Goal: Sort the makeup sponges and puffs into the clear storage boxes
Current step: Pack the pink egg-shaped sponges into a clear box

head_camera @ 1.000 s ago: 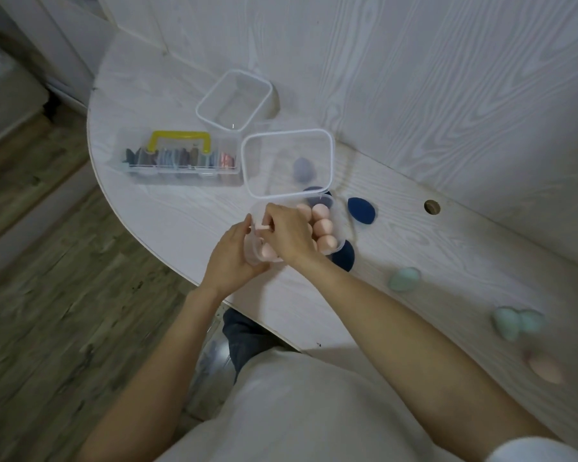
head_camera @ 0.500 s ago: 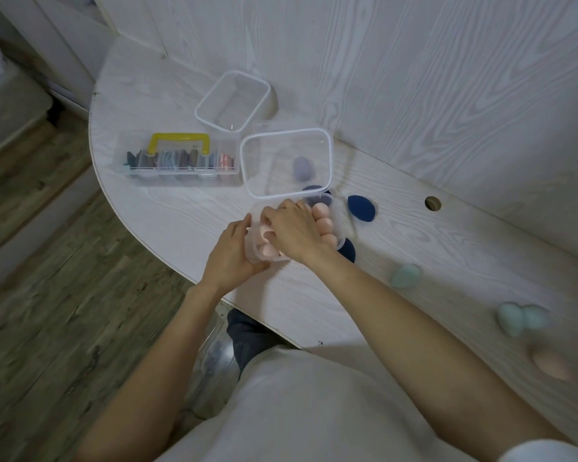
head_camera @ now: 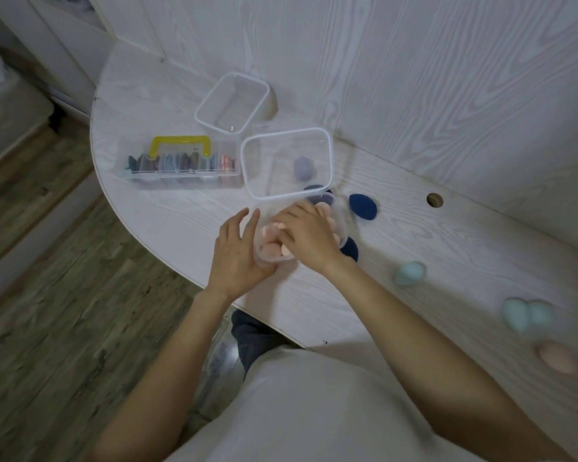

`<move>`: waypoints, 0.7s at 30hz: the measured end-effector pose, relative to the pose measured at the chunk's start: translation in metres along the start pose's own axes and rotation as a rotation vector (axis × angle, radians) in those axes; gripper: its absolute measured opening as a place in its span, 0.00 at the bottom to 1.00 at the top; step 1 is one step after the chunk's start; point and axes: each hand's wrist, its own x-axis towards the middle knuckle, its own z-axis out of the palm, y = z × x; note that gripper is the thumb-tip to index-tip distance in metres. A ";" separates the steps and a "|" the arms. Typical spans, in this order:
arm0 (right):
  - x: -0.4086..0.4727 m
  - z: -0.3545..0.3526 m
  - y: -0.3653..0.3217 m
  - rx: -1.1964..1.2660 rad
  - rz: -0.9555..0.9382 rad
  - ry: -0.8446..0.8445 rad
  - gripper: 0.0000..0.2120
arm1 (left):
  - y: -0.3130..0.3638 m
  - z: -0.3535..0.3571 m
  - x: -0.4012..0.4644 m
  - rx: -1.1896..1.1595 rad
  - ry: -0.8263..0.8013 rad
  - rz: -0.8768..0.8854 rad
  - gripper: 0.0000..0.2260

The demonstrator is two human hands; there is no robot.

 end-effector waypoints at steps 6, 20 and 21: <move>-0.095 -0.057 0.037 0.160 0.224 0.234 0.11 | 0.046 0.010 0.011 0.024 -0.029 0.280 0.20; -0.304 -0.057 0.155 -0.123 1.021 0.598 0.18 | 0.157 0.068 0.044 0.126 -0.222 0.612 0.14; -0.312 -0.056 0.163 -0.195 1.044 0.599 0.20 | 0.167 0.078 0.045 0.116 -0.276 0.675 0.15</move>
